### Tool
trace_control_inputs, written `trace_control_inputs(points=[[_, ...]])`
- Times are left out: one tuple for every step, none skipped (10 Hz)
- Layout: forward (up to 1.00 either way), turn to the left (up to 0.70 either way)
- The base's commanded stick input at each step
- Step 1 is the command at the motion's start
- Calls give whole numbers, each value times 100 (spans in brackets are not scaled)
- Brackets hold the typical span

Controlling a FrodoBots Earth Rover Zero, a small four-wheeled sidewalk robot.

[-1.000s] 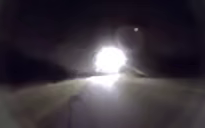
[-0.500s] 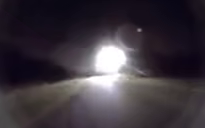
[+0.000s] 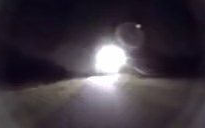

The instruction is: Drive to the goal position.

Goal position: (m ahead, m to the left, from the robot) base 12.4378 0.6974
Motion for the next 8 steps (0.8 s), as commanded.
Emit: trace_control_inputs(points=[[100,9],[100,8],[100,8],[100,8],[100,8],[100,8],[100,8],[100,8]])
